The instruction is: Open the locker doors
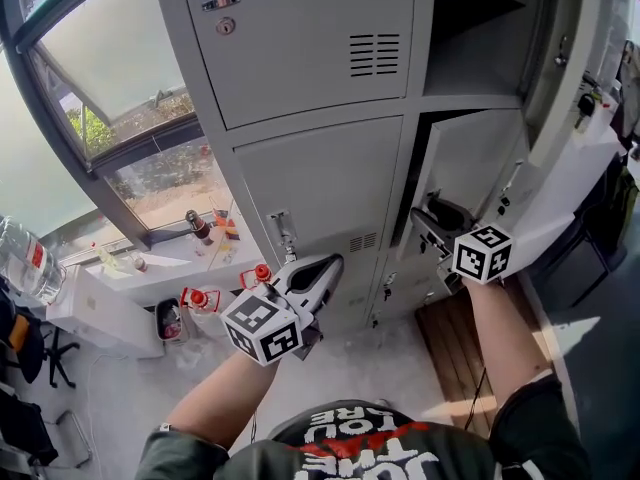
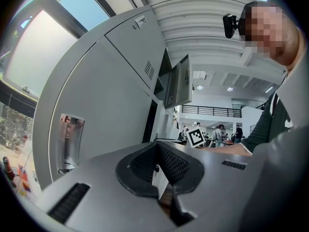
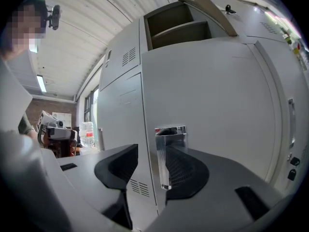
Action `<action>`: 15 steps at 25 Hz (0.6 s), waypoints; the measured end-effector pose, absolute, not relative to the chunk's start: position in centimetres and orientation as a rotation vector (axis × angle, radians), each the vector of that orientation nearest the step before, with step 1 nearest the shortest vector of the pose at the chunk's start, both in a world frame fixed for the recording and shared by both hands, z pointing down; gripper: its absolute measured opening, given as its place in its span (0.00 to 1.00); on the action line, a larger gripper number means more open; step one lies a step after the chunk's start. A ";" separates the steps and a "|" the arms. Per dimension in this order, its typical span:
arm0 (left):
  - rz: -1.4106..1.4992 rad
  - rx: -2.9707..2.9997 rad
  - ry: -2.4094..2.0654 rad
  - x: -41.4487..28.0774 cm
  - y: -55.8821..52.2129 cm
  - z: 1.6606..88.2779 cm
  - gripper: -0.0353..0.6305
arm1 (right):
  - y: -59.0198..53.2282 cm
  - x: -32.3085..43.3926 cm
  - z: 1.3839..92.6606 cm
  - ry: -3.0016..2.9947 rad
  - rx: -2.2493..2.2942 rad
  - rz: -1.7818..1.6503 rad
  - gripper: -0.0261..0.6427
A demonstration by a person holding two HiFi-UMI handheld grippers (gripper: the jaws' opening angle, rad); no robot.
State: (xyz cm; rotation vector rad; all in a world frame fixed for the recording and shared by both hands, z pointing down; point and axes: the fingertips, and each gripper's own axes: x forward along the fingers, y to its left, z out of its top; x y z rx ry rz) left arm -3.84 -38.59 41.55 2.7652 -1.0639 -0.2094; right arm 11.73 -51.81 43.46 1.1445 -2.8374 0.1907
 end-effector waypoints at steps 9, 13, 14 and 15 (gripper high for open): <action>-0.197 2.790 -1.000 0.2 -38.4 41.4 0.05 | -47.1 15.4 43.5 -2.936 0.929 0.201 0.32; -0.188 2.805 -0.966 2.5 -38.3 41.4 0.05 | -45.0 17.7 43.4 -2.979 0.833 0.201 0.31; -0.186 2.808 -0.955 3.1 -38.3 41.4 0.05 | -44.5 18.3 43.3 -2.988 0.812 0.199 0.31; -0.183 2.810 -0.945 3.7 -38.3 41.4 0.05 | -44.0 18.9 43.3 -2.996 0.793 0.200 0.31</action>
